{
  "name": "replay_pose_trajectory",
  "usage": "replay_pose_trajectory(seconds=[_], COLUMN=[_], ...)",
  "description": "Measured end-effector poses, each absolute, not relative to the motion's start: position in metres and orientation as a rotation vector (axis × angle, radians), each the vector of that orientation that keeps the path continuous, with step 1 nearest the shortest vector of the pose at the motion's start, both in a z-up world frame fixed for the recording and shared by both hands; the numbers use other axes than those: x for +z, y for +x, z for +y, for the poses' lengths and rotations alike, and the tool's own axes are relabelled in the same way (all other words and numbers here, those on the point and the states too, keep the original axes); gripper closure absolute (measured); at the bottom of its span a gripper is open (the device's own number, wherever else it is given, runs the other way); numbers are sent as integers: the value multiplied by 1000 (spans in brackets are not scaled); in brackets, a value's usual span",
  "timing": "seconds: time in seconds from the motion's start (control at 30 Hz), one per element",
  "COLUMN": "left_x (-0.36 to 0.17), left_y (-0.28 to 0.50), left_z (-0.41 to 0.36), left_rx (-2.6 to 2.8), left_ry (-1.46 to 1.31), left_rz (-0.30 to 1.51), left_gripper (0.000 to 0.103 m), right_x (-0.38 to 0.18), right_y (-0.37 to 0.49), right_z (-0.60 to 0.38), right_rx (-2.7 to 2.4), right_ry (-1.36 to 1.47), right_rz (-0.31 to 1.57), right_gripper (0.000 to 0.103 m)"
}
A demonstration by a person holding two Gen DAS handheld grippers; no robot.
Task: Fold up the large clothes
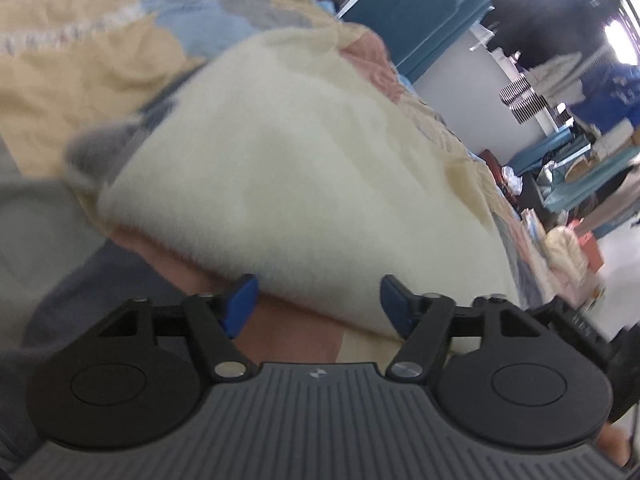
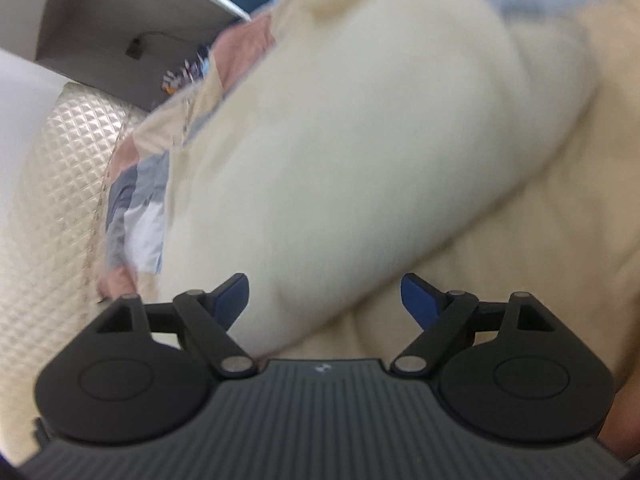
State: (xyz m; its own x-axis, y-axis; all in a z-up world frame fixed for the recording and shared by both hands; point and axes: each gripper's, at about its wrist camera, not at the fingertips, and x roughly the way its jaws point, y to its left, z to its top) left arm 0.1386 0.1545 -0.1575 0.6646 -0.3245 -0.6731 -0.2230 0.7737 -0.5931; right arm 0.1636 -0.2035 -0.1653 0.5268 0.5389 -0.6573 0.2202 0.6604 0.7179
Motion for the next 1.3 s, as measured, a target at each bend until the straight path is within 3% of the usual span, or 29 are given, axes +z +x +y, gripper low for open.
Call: replay_pose_trajectory(seconds=[0.3, 0.5, 0.67, 0.77, 0.93, 0.97, 1.13, 1.3], left_x=[-196, -207, -218, -221, -220, -219, -205, -173], left_y=[147, 147, 153, 158, 170, 171, 168, 147], left_z=[185, 200, 211, 217, 220, 219, 213, 208], left_rx=[-51, -31, 6, 26, 24, 28, 63, 41], left_ry=[-1038, -1196, -1309, -1355, -1325, -1300, -1175, -1059], left_rz=[925, 870, 824, 784, 782, 781, 762, 687], left_gripper=[27, 27, 27, 27, 28, 29, 61, 67], right_x=[-192, -180, -188, -188, -184, -179, -159, -137], right_y=[162, 144, 154, 161, 164, 162, 151, 136], right_z=[-221, -244, -241, -240, -246, -246, -249, -249], right_rx=[103, -76, -90, -101, -88, -75, -2, 57], right_ry=[1162, 1197, 1185, 1157, 1084, 1057, 1022, 978], right_rz=[986, 811, 839, 827, 809, 794, 690, 617], right_gripper=[19, 17, 18, 26, 69, 71, 76, 77])
